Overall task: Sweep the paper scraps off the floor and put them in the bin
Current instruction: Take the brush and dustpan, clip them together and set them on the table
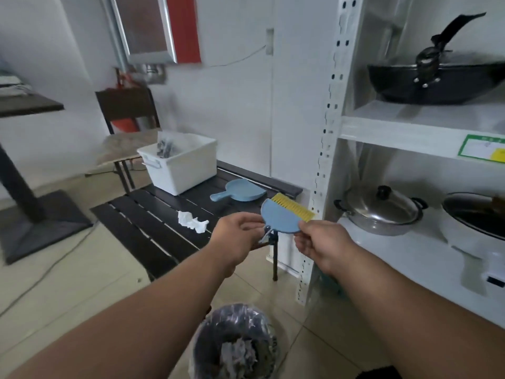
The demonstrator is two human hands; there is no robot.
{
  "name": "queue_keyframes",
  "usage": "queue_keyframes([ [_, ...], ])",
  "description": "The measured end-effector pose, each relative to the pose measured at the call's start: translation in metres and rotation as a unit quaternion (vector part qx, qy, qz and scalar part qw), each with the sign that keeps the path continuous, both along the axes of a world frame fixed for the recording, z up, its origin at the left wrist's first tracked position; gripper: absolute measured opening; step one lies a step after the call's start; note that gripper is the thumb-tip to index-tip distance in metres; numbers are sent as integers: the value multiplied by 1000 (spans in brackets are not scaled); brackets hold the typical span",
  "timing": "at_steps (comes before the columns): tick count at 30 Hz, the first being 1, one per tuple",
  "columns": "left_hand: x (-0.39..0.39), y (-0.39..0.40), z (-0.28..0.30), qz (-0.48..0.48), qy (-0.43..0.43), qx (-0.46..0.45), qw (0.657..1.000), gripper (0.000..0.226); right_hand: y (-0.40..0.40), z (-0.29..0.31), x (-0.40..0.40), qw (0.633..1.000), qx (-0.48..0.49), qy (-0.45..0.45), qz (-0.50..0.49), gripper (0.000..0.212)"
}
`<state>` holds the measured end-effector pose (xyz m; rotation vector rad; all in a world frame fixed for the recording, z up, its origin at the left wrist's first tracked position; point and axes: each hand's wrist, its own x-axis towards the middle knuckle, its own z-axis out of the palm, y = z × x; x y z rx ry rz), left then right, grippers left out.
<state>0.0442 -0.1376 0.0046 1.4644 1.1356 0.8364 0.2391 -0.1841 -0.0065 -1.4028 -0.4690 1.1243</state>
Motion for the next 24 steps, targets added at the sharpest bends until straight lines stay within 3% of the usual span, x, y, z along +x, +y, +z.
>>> queue_keyframes([
  [3,-25,20,18,37,4,21,999,22,30,16,-28,1000,16,-2,7,10],
  [6,-37,59,23,73,-4,47,996,36,77,20,-39,999,30,15,2,13],
  [11,-36,138,16,93,83,108,986,29,162,4,-33,999,33,20,10,11],
  [17,-17,198,-3,100,242,201,944,17,220,-8,-29,993,-4,-120,-4,15],
  [21,-11,212,-8,97,267,206,936,22,237,-10,-28,988,-13,-156,0,21],
  [24,-11,226,-10,90,286,212,930,23,253,-19,-24,962,-15,-272,7,23],
])
